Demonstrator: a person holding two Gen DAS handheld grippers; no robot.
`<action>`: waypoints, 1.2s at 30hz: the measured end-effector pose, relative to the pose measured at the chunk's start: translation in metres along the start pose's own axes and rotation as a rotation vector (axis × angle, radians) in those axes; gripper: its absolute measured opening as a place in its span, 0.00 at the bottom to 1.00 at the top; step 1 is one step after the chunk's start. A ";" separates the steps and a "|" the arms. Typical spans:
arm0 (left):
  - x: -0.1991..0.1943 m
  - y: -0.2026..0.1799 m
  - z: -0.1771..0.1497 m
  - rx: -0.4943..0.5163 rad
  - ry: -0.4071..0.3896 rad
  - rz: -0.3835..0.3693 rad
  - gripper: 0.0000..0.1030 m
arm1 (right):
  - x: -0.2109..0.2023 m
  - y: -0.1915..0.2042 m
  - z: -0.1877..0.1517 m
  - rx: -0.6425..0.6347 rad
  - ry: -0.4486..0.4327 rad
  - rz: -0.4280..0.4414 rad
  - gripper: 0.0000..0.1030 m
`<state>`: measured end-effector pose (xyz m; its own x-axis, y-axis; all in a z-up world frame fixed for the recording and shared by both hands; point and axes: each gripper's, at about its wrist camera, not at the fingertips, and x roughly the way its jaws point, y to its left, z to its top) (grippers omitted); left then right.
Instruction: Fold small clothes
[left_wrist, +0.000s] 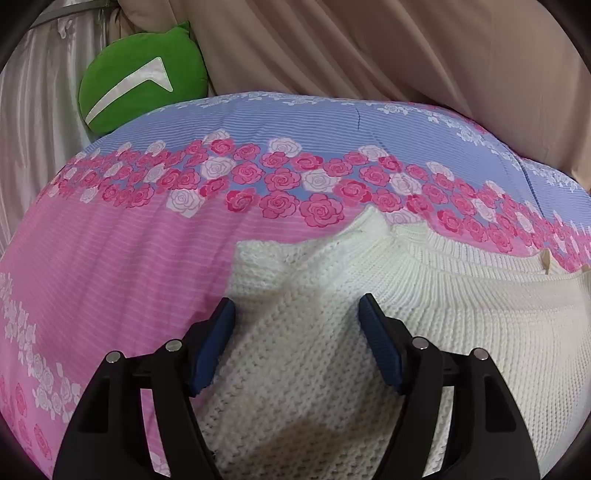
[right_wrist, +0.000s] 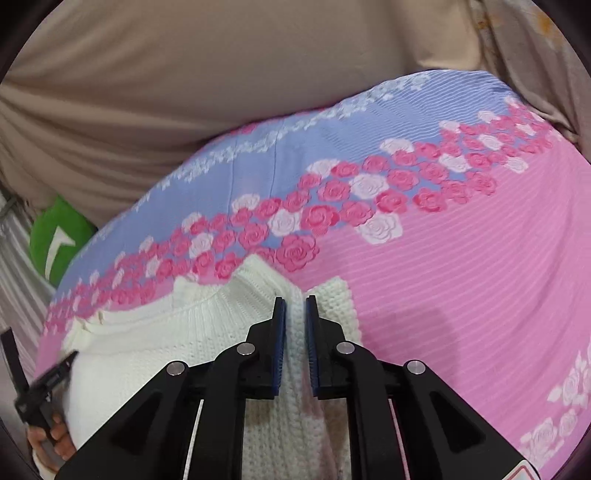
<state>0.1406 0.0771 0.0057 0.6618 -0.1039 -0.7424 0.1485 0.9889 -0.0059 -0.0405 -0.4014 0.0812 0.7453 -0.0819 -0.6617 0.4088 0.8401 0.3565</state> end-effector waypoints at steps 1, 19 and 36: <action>0.000 0.000 0.000 0.002 -0.001 0.002 0.66 | -0.013 0.004 -0.002 0.007 -0.047 -0.005 0.15; 0.000 0.004 -0.003 -0.015 0.000 0.012 0.74 | 0.015 0.231 -0.125 -0.593 0.191 0.326 0.12; -0.031 0.037 -0.022 -0.127 0.015 -0.091 0.74 | -0.056 0.009 -0.060 -0.077 -0.010 0.057 0.13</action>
<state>0.1096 0.1191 0.0135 0.6388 -0.1925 -0.7449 0.1123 0.9811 -0.1573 -0.1102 -0.3566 0.0816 0.7720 -0.0378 -0.6345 0.3241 0.8822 0.3417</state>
